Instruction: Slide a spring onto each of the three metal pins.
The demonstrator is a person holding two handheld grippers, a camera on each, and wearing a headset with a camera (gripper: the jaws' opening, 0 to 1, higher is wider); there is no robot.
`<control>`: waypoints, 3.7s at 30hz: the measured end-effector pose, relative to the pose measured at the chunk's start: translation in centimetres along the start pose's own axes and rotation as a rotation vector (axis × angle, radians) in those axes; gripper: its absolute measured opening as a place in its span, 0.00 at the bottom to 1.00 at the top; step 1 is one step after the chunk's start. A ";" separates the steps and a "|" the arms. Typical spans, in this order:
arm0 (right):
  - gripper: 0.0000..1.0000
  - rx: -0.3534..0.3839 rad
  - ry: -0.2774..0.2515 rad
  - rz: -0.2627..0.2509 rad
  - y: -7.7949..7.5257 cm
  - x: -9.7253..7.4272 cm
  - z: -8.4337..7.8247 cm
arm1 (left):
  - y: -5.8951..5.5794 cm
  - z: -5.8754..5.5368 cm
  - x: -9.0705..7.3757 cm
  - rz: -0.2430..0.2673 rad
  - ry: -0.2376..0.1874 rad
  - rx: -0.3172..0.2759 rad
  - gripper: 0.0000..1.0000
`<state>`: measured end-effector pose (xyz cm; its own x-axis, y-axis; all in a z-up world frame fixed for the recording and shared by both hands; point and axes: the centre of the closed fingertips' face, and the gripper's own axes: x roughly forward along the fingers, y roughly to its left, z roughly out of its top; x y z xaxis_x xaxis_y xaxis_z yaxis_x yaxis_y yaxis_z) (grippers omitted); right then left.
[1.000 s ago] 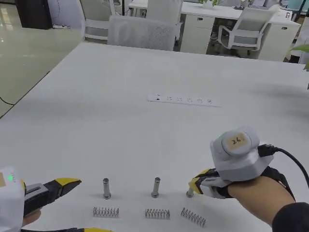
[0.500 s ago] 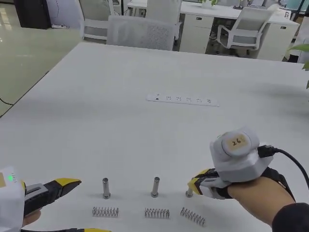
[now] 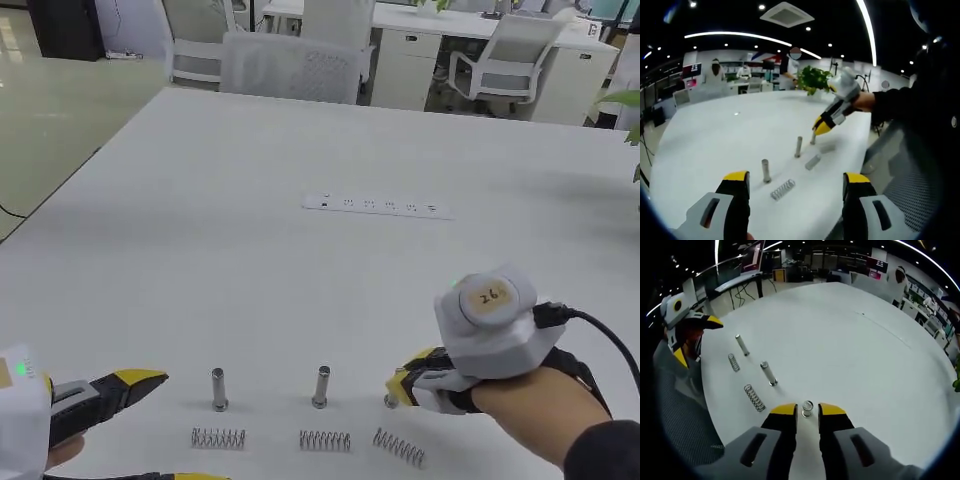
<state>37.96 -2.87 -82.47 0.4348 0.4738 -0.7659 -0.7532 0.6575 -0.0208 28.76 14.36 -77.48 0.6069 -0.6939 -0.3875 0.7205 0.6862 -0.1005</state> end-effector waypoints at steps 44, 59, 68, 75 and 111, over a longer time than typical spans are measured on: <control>0.18 -0.045 0.088 0.103 3.2 -1.1 -4.4 | 0.0 0.0 0.2 -0.006 -0.004 -0.001 0.72; 0.15 -0.122 0.188 0.144 4.0 -0.7 -6.5 | 0.0 -0.1 0.2 -0.007 -0.002 -0.007 0.71; 0.13 -0.157 0.206 0.143 3.8 -0.5 -7.0 | -0.1 -0.3 0.3 -0.015 0.005 -0.011 0.70; 0.10 -0.201 0.209 0.138 3.7 -0.5 -6.9 | -0.1 -0.3 0.3 -0.019 0.006 -0.012 0.70; 0.07 -0.229 0.196 0.144 4.2 -1.3 -6.2 | -1.6 -0.4 0.5 -0.088 0.035 0.022 0.61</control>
<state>31.16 -4.32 -85.50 0.2295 0.4156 -0.8801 -0.9011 0.4325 -0.0307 27.80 12.98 -77.92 0.5290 -0.7431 -0.4098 0.7778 0.6177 -0.1159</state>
